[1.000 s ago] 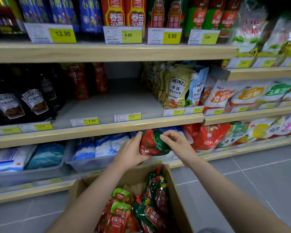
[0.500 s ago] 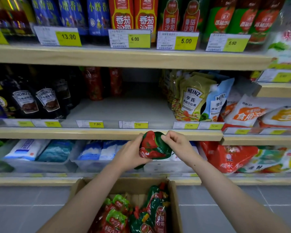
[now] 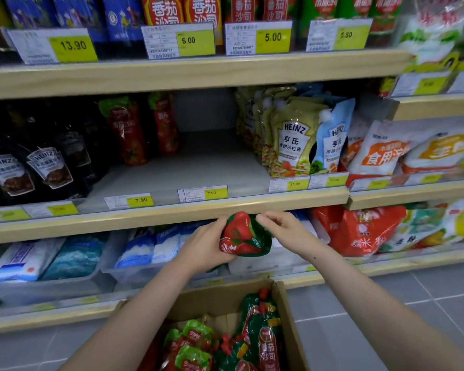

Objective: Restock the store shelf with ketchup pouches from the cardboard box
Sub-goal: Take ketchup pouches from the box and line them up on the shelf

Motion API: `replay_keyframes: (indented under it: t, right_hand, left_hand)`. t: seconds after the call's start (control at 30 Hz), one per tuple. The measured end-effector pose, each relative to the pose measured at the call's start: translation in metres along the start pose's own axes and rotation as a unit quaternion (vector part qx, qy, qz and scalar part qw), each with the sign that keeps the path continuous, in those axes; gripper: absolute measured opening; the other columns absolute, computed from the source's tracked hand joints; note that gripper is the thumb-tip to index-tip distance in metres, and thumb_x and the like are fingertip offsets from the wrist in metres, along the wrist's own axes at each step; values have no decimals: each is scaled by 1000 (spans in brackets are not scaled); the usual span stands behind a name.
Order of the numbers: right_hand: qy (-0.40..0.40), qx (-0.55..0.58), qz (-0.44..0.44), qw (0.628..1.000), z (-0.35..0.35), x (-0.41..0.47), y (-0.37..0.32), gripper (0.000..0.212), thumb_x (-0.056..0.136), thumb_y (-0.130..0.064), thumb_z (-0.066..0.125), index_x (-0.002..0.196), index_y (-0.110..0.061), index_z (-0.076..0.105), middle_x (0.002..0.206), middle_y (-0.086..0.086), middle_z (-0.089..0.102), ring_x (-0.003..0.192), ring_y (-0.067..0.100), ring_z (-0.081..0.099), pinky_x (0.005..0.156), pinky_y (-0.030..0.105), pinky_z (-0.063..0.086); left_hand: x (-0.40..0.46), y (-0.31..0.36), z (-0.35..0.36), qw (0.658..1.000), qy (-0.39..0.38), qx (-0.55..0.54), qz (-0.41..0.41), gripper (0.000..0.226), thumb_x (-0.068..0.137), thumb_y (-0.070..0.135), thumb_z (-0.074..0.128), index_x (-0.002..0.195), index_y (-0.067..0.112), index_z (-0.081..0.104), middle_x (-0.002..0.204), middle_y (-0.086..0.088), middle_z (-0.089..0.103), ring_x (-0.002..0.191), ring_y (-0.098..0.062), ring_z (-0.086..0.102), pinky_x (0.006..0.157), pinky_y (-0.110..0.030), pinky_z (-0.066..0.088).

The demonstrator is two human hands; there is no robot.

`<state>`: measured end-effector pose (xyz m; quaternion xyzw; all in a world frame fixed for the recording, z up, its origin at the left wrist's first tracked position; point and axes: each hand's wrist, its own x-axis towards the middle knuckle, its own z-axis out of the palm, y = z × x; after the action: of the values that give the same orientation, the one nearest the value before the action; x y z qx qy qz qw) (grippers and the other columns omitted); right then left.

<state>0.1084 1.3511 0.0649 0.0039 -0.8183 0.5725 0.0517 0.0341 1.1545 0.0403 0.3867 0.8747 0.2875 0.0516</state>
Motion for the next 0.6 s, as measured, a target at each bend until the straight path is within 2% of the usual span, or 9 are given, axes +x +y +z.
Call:
replay_keyframes:
  t: [0.07,0.13,0.17,0.23,0.37,0.47,0.53,0.6]
  right_hand:
    - [-26,-2,22,999,-10,-9,-7,6,86,-37,59,89,-36,63,87,-17,63,83,-3,60,69,12,49]
    - [-59,-72,36,995,-15,-13,-12,37,71,-41,74,106,-36,62,104,-14,64,97,0,61,78,16,52]
    - [-64,-119,43,990,-15,-13,-15,47,65,-39,79,109,-32,62,107,-11,65,99,4,62,82,21,53]
    - [-55,-165,44,984,-18,-16,-21,48,64,-29,82,108,-20,64,106,0,68,97,12,64,86,34,55]
    - [-29,-83,76,993,-40,-32,-18,39,69,-13,79,105,-8,64,103,11,70,95,20,67,86,40,56]
    - [-29,-61,82,994,-50,-44,-13,40,70,-9,77,107,-8,62,106,12,68,96,22,67,82,36,57]
    - [-39,-75,83,993,-52,-46,-11,40,69,-7,78,105,-12,61,108,9,66,97,22,66,80,35,58]
    - [-63,-117,91,987,-50,-45,-12,46,69,-9,78,110,-18,59,113,2,61,101,21,63,78,32,58]
  left_hand:
    - [6,5,-2,998,-10,57,21,64,68,40,73,122,27,41,107,5,62,96,-15,59,76,-35,51]
    - [13,15,-4,989,-18,135,58,61,68,38,71,120,25,43,109,3,63,97,-19,59,74,-32,47]
    - [16,20,-3,983,-17,167,79,61,69,39,70,121,24,43,110,2,63,97,-20,59,73,-30,43]
    - [20,28,-2,975,-13,197,106,61,68,44,69,120,25,45,111,3,64,98,-21,59,72,-29,38]
    - [21,18,-28,975,-28,207,76,65,60,57,73,115,29,53,108,8,66,95,-15,60,75,-32,47]
    - [21,8,-48,992,-62,104,20,53,63,43,80,110,25,62,102,7,68,89,-13,60,74,-34,52]
    - [24,15,-52,996,-70,49,30,34,65,31,81,91,17,63,88,6,66,81,-14,59,70,-33,50]
    - [30,26,-57,996,-63,15,53,28,66,25,82,77,15,57,75,7,58,71,-12,54,62,-30,44]
